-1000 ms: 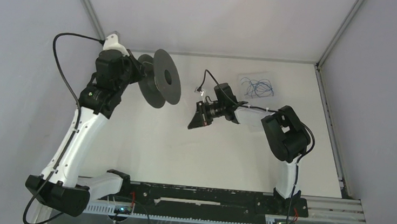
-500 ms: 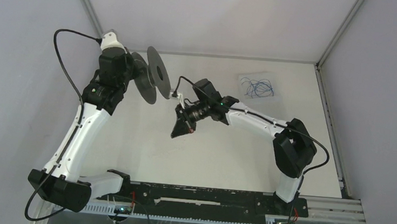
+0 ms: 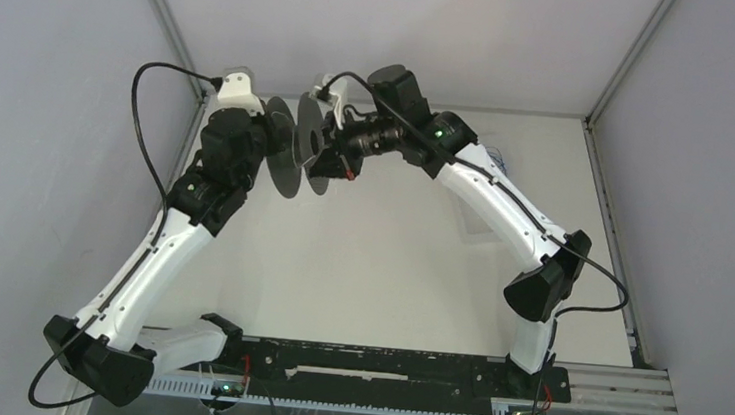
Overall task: Wrap the cables
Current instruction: Wrap the cable around the cable reel.
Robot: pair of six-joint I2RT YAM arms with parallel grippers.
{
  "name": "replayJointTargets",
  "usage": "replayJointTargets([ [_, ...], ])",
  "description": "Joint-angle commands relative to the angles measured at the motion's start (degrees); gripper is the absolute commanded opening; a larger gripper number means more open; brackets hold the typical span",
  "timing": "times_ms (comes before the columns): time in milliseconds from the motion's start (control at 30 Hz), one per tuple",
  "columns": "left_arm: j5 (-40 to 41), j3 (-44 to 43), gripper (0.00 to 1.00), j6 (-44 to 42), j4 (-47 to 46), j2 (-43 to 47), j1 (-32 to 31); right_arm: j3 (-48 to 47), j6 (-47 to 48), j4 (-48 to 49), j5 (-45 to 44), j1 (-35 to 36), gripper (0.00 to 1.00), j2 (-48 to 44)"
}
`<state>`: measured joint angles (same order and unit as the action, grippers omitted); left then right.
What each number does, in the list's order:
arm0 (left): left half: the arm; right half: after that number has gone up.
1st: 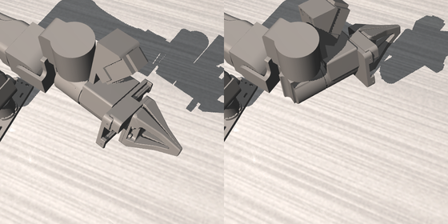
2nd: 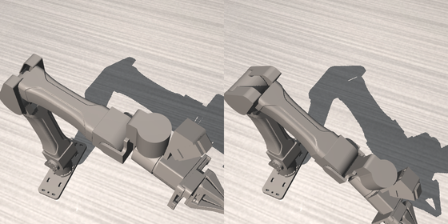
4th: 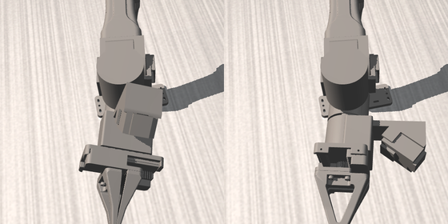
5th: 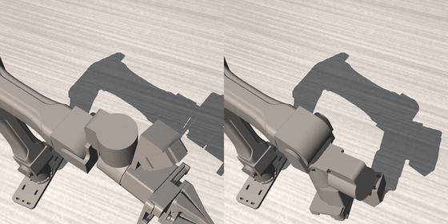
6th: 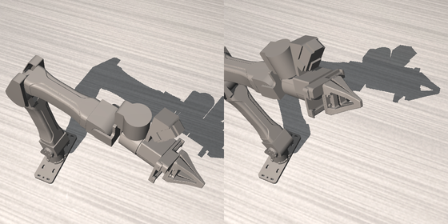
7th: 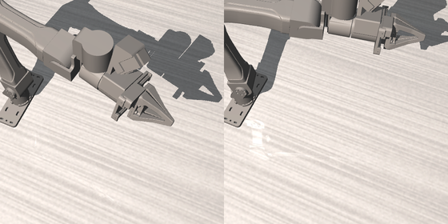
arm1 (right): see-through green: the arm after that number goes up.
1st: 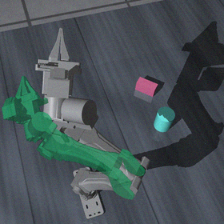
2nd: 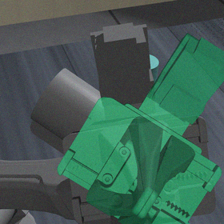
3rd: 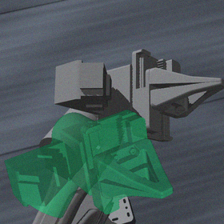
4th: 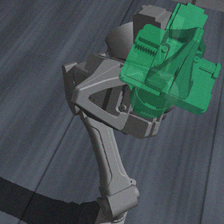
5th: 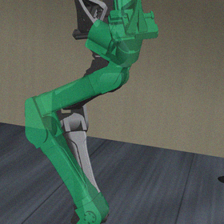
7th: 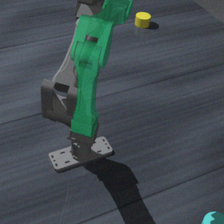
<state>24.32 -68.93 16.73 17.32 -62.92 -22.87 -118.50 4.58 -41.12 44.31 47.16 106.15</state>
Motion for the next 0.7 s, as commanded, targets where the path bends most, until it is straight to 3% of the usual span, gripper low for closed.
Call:
replayJointTargets([
  [0, 1.7, 2.46, 0.0, -9.14, -7.21, 2.21, -1.33, -10.15, 2.44, -4.43, -4.89, -2.23, 0.02, 1.11],
  [667, -1.43, 7.71, 0.0, -18.72, -7.03, 4.09, -7.19, -19.28, 11.59, -5.55, -12.66, -8.07, 0.05, 4.36],
])
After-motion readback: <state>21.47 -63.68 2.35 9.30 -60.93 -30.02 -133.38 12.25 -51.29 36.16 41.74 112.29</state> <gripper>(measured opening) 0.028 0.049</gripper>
